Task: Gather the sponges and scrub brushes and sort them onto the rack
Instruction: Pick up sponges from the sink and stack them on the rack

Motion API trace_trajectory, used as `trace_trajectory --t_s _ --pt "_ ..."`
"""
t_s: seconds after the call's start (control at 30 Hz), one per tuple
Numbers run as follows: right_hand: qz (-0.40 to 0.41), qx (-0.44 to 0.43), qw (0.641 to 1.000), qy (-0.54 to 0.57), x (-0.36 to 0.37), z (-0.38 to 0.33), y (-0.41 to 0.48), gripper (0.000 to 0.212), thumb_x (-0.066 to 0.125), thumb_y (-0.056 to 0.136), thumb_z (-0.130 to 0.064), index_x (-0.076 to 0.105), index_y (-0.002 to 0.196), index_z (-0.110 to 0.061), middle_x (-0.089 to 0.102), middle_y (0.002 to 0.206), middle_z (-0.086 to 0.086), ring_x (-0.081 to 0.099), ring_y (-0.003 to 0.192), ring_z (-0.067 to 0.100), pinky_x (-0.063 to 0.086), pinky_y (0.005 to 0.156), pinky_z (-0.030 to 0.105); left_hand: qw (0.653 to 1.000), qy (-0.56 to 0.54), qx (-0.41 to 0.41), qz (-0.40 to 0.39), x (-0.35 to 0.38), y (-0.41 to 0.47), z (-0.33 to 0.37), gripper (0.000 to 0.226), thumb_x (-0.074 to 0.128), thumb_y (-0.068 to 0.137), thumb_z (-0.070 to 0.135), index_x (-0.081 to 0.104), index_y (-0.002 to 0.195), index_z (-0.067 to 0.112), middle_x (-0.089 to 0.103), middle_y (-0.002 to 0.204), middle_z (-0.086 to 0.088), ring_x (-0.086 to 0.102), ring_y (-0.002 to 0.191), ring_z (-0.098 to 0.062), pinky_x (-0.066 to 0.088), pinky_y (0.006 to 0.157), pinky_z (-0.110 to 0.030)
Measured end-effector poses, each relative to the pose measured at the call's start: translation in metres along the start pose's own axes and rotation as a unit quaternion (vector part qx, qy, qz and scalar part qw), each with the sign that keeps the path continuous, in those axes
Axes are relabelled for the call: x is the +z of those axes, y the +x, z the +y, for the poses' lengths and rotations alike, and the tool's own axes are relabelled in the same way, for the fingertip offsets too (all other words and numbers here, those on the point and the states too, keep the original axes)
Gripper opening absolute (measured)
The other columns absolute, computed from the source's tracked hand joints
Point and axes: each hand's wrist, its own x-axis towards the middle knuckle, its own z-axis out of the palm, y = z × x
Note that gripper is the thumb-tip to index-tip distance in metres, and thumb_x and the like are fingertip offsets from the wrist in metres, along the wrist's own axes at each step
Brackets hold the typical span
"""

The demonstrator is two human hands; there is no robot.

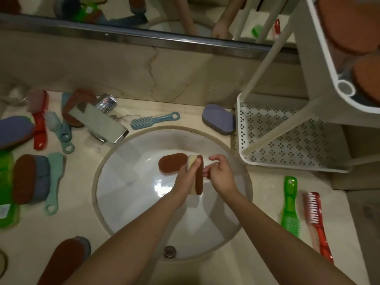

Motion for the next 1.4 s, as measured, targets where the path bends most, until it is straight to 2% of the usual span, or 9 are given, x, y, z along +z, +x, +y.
trace_trajectory --t_s 0.13,0.27,0.4,0.6,1.03,1.13,1.23,1.33,1.4 --pt "-0.005 -0.042 0.999 0.002 0.006 -0.029 0.003 0.033 0.037 0.089 0.002 0.049 0.112 -0.017 0.065 0.081 0.007 0.063 0.073 0.017 0.054 0.086 0.041 0.997 -0.043 0.054 -0.030 -0.012 -0.002 0.012 0.040 0.064 0.081 0.057 0.066 0.108 0.028 0.073 0.100 0.002 0.069 0.096 -0.013 0.053 0.093 -0.039" --pt "0.036 -0.121 0.990 -0.063 0.009 -0.066 0.018 0.037 0.043 0.088 0.002 0.053 0.122 -0.010 0.061 0.109 0.006 0.059 0.099 0.022 0.045 0.092 0.031 0.995 -0.087 0.056 0.012 -0.025 0.001 0.031 0.022 0.068 0.083 0.044 0.061 0.100 0.031 0.072 0.100 0.002 0.068 0.096 -0.016 0.052 0.095 -0.043" --pt "0.093 -0.177 0.962 -0.187 0.003 -0.104 0.043 0.044 0.050 0.086 -0.009 0.049 0.131 -0.012 0.047 0.133 0.010 0.049 0.117 0.023 0.036 0.095 0.024 0.991 -0.114 0.067 0.024 -0.032 0.003 0.052 0.033 0.066 0.085 0.041 0.057 0.114 0.028 0.069 0.109 -0.003 0.065 0.104 -0.024 0.051 0.095 -0.045" --pt "0.092 -0.156 0.897 -0.403 -0.003 -0.124 0.069 0.058 0.061 0.086 -0.023 0.041 0.137 -0.006 0.045 0.139 0.015 0.038 0.131 0.032 0.030 0.109 0.036 0.989 -0.123 0.085 0.018 -0.039 0.014 0.071 0.036 0.068 0.084 0.034 0.059 0.117 0.022 0.070 0.107 -0.006 0.066 0.100 -0.025 0.054 0.092 -0.046" --pt "0.071 -0.137 0.820 -0.551 0.001 -0.110 0.083 0.067 0.062 0.081 -0.023 0.034 0.141 -0.011 0.044 0.137 0.019 0.036 0.126 0.037 0.033 0.104 0.040 0.984 -0.168 0.053 0.017 -0.044 0.035 0.075 0.040 0.071 0.081 0.034 0.060 0.117 0.022 0.069 0.108 -0.012 0.066 0.100 -0.029 0.055 0.089 -0.046" --pt "0.082 -0.155 0.883 -0.436 0.008 -0.113 0.078 0.061 0.055 0.086 -0.031 0.036 0.142 -0.016 0.045 0.136 0.017 0.035 0.126 0.038 0.033 0.106 0.044 0.981 -0.184 0.057 0.036 -0.046 0.032 0.076 0.040 0.071 0.081 0.034 0.058 0.117 0.021 0.068 0.109 -0.012 0.066 0.099 -0.029 0.055 0.089 -0.046" --pt "0.038 -0.090 0.983 -0.154 0.015 -0.123 0.066 0.034 0.044 0.091 -0.035 0.055 0.121 -0.025 0.059 0.119 0.006 0.053 0.110 0.026 0.042 0.089 0.036 0.976 -0.200 0.072 0.050 -0.050 0.022 0.080 0.029 0.070 0.082 0.032 0.058 0.108 0.023 0.068 0.109 -0.014 0.067 0.099 -0.030 0.055 0.089 -0.047" --pt "0.001 -0.026 1.000 -0.005 0.019 -0.129 0.048 0.022 0.035 0.086 -0.030 0.055 0.079 -0.023 0.059 0.079 -0.002 0.054 0.080 0.020 0.043 0.070 0.032 0.971 -0.214 0.090 0.051 -0.054 0.007 0.086 0.022 0.069 0.083 0.031 0.060 0.102 0.025 0.070 0.106 -0.012 0.068 0.097 -0.028 0.055 0.089 -0.045" --pt "0.004 -0.031 0.999 0.011 0.019 -0.130 0.036 0.029 0.035 0.089 -0.028 0.058 0.078 -0.016 0.060 0.078 -0.001 0.054 0.076 0.017 0.042 0.064 0.029 0.969 -0.222 0.097 0.052 -0.057 -0.005 0.088 0.026 0.069 0.084 0.032 0.061 0.107 0.023 0.071 0.105 -0.010 0.068 0.097 -0.026 0.055 0.089 -0.044"
